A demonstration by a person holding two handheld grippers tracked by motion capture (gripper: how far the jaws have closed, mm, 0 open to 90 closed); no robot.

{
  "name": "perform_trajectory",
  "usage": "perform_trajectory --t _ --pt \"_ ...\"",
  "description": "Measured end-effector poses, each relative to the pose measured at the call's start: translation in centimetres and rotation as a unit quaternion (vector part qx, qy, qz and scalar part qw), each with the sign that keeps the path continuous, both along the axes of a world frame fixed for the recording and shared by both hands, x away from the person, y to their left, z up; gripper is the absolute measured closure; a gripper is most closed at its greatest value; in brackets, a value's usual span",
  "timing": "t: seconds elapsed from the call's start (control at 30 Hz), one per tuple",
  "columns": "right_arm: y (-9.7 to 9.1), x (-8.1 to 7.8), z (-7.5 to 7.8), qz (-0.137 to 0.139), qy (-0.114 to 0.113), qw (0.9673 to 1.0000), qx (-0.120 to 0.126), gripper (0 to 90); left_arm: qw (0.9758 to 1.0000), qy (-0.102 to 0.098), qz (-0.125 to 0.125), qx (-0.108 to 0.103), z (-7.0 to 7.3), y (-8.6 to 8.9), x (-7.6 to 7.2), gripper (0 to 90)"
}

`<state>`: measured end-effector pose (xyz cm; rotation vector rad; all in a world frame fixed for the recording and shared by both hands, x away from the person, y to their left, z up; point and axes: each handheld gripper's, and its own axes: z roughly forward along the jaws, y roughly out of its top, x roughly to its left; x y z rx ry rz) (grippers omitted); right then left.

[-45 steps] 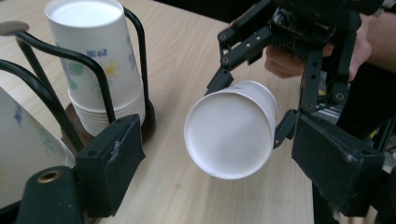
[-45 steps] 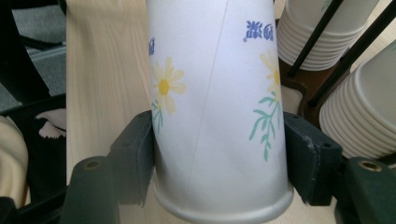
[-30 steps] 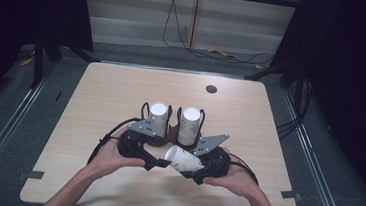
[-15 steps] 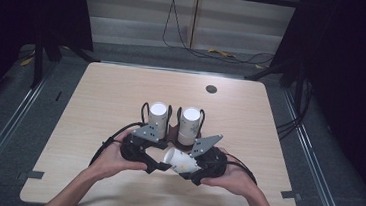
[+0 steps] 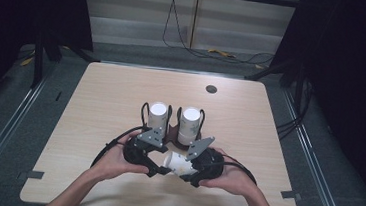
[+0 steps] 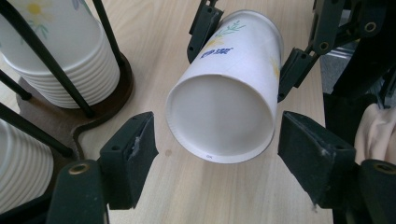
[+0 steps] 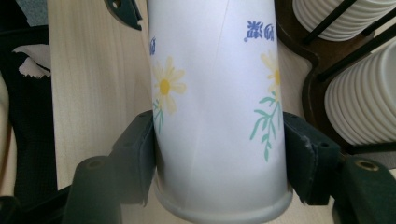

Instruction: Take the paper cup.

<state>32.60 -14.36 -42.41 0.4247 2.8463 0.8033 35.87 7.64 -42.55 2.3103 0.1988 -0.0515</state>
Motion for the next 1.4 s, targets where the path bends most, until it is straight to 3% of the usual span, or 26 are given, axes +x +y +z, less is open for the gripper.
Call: perform_trajectory --t 0.27,0.67,0.8,0.97,1.03,1.4 --pt "0.6 -0.1 -0.1 0.012 0.001 0.9999 -0.01 34.3 0.9997 -0.001 -0.014 0.02 -0.6 -0.6 -0.2 24.9" --pt "1.3 -0.4 -0.5 0.027 0.002 0.9994 -0.02 34.2 0.9994 0.008 -0.018 0.029 -0.7 -0.7 -0.2 25.2" --pt "1.6 -0.5 -0.5 0.029 -0.001 0.9994 -0.021 34.1 0.9993 0.011 -0.023 0.026 -0.9 -0.8 -0.3 25.1" --pt "1.7 -0.6 -0.5 0.032 -0.006 0.9992 -0.023 34.0 0.9992 0.012 -0.031 0.023 -0.8 -0.9 -0.5 32.6" --pt "1.7 -0.6 -0.6 0.033 -0.002 0.9992 -0.022 33.5 0.9987 0.008 -0.037 0.033 -0.7 -0.9 -0.5 33.2" --pt "1.3 -0.5 -0.8 0.035 0.011 0.9993 -0.003 26.9 0.9985 0.011 -0.051 0.018 -0.3 -0.7 -0.8 36.6"
